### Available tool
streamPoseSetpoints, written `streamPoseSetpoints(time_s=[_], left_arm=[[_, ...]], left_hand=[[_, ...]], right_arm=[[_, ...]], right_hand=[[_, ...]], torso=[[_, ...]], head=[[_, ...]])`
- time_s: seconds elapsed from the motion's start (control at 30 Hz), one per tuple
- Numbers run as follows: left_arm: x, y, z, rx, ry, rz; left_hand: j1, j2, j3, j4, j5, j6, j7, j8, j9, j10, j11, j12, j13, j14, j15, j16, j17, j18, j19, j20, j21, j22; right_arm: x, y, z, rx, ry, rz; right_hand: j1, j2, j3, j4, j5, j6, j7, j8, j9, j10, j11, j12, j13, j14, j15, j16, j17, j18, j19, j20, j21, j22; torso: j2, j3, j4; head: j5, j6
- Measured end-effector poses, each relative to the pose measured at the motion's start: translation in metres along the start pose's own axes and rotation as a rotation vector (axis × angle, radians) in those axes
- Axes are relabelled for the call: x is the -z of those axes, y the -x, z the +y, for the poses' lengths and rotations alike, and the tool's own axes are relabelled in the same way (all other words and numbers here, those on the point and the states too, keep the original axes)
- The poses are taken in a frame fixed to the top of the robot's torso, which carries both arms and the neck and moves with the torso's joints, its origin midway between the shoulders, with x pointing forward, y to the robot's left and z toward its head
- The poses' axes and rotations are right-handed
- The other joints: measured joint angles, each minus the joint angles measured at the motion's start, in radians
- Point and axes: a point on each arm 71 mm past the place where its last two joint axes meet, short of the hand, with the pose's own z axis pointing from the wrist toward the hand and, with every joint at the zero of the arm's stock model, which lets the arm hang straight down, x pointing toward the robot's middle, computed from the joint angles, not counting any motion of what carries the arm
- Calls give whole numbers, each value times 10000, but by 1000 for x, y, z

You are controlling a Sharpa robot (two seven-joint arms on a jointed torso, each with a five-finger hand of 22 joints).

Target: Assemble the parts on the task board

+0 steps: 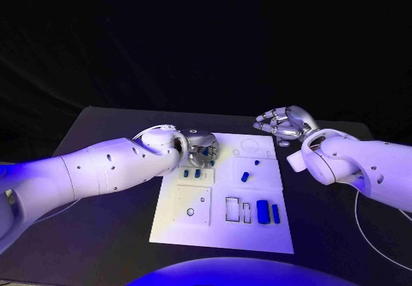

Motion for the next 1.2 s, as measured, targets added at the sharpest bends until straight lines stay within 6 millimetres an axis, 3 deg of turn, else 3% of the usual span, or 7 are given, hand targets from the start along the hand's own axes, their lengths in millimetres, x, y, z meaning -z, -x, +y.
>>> streamPoseSetpoints(time_s=[0.43,0.73,0.8,0.97,1.2], left_arm=[[-3,0,-1,13,-13,92],[-4,-1,-1,23,-25,186],[-4,-1,-2,28,-32,205],[-4,-1,-2,53,-69,211],[-4,-1,-2,120,-132,164]], left_hand=[[0,0,98,-43,0,71,1,0,-37,101,-25,-49,-62,104,-33,129,180,0,125,-55,250,279],[70,257,336,-281,0,625,-92,0,-84,646,-179,-156,-143,552,-157,475,705,-19,553,-126,794,992],[137,323,425,-371,0,765,-113,-1,-94,856,-223,-246,-180,653,-206,542,824,-161,613,-177,938,1158],[161,428,603,-550,-2,1017,-124,-56,-131,1146,-249,-539,-262,767,-262,581,949,-160,715,-214,1143,1434],[74,554,799,-748,-11,1160,-87,-288,-174,1542,-211,-1229,-422,837,-193,581,928,-159,786,-214,1359,1681]], right_arm=[[0,-2,1,-18,29,41],[0,-2,1,-17,31,45],[0,-2,1,-17,31,45],[0,-2,1,-16,32,47],[0,-2,1,-14,34,47]], right_hand=[[0,0,0,0,0,0,0,40,0,0,0,0,0,0,0,0,0,0,0,0,0,-1],[0,0,0,0,0,0,0,39,8,0,0,0,1,0,0,0,0,0,0,0,0,-2],[0,0,0,0,0,0,0,39,8,0,0,0,1,0,0,0,0,0,0,0,0,4],[0,0,0,0,0,0,0,39,7,0,0,0,1,0,0,0,0,0,0,0,0,7],[0,0,0,0,0,0,0,39,7,1,0,0,1,0,0,0,0,0,0,0,0,6]], torso=[[-4,-2,1],[-11,-5,3],[-12,-9,3],[-14,-10,3],[-17,-10,5]], head=[[-21,-80],[-35,-112],[-37,-118],[-47,-128],[-52,-142]])
